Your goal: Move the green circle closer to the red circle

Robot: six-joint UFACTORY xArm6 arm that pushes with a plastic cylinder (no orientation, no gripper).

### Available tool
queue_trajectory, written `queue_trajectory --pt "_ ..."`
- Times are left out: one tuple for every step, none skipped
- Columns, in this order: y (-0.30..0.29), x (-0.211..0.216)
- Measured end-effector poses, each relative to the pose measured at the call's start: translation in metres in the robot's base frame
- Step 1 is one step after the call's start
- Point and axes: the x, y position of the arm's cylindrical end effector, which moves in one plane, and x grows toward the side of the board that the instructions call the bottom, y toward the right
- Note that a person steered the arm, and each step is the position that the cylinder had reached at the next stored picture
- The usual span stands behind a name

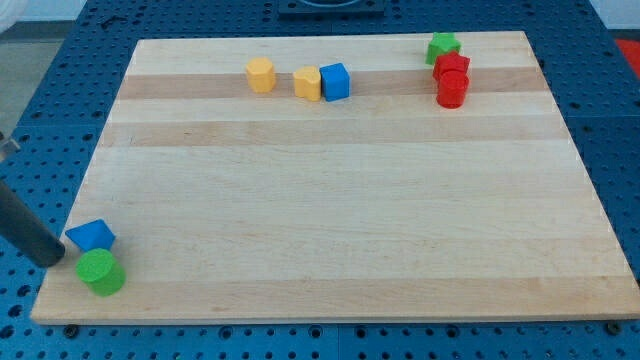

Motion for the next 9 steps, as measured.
queue_trajectory --pt "0.008 0.029" --pt "0.008 0.033" --pt "0.014 0.022" --pt "0.038 0.012" --pt "0.061 0.012" --pt "0.060 0.012" --pt "0.061 0.012" --pt "0.071 0.012" --pt "0.057 0.035"
